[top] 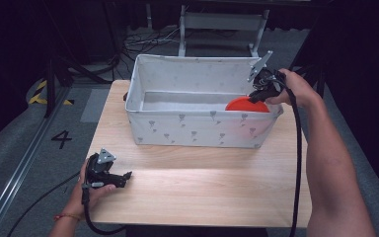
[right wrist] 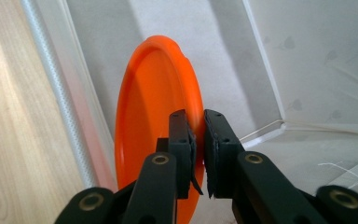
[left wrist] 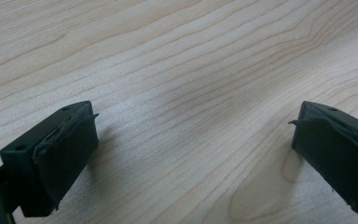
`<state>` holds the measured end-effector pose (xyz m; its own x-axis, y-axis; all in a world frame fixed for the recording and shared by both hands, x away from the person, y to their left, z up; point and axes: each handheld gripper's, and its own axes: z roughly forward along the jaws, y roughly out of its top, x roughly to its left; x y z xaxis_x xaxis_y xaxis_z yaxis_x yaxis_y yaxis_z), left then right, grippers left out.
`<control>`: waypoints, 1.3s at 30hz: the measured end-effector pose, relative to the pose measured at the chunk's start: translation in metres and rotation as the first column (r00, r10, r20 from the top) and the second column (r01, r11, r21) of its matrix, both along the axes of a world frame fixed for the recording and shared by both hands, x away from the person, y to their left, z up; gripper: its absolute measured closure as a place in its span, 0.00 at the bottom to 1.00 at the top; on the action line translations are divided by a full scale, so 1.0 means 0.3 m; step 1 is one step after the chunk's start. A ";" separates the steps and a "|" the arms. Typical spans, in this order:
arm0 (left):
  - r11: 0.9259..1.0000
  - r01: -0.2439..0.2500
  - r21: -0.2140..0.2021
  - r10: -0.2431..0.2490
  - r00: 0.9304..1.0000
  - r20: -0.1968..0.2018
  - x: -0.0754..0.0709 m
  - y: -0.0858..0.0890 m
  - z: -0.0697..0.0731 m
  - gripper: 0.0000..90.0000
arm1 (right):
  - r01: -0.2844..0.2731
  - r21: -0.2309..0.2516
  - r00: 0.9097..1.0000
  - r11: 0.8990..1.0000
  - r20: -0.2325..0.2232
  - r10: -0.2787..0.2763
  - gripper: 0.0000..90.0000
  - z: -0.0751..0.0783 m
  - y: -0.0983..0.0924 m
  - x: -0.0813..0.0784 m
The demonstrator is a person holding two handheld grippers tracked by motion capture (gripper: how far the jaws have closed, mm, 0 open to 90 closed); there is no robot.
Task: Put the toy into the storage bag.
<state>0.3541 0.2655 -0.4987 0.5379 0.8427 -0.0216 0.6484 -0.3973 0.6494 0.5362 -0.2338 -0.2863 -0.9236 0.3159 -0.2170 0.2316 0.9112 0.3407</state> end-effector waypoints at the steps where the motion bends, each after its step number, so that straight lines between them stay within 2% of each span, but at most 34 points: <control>1: 1.000 0.000 0.000 0.000 1.000 0.000 0.000 0.000 0.000 0.01 | 0.011 -0.010 1.000 1.000 -0.010 -0.012 0.92 -0.002 0.004 -0.002; 4: 1.000 0.000 0.000 0.000 1.000 0.000 0.000 0.000 0.000 0.01 | 0.003 -0.047 1.000 0.999 -0.028 -0.004 0.92 -0.015 0.017 0.001; 7: 1.000 0.000 0.000 0.000 1.000 0.000 0.000 0.000 0.000 0.01 | -0.007 -0.059 0.999 0.998 -0.032 0.005 0.92 -0.023 0.027 0.010; 12: 1.000 0.000 0.000 0.000 1.000 0.000 0.000 0.000 0.000 0.01 | -0.020 -0.084 0.997 0.996 -0.069 0.014 0.91 -0.034 0.038 0.015; 15: 1.000 0.000 0.000 0.000 1.000 0.000 0.000 0.000 0.000 0.01 | -0.026 -0.124 0.994 0.992 -0.110 0.013 0.91 -0.040 0.036 0.014; 25: 1.000 0.000 -0.001 0.000 1.000 -0.001 0.000 0.000 0.000 0.01 | -0.031 -0.125 0.992 0.992 -0.127 0.015 0.91 -0.060 0.035 0.018; 29: 1.000 0.000 0.000 0.000 1.000 -0.001 0.000 0.000 0.000 0.01 | -0.026 -0.095 0.993 0.995 -0.115 0.015 0.91 -0.051 0.035 0.016; 33: 1.000 0.000 -0.001 0.000 1.000 -0.001 0.000 0.000 0.000 0.01 | -0.016 -0.082 0.996 0.996 -0.086 0.009 0.84 -0.041 0.029 0.010; 34: 1.000 0.000 0.000 0.000 1.000 0.000 0.000 0.000 0.000 0.01 | -0.006 -0.056 0.998 0.998 -0.055 0.003 0.79 -0.034 0.025 0.009; 37: 1.000 0.000 0.000 0.000 1.000 0.000 0.000 0.000 0.000 0.01 | 0.043 0.010 0.999 0.999 -0.023 -0.043 0.71 -0.023 0.013 0.001; 39: 1.000 0.000 0.000 0.000 1.000 0.000 0.000 0.000 0.000 0.01 | 0.053 0.051 0.999 0.997 0.005 -0.053 0.64 -0.017 0.005 -0.002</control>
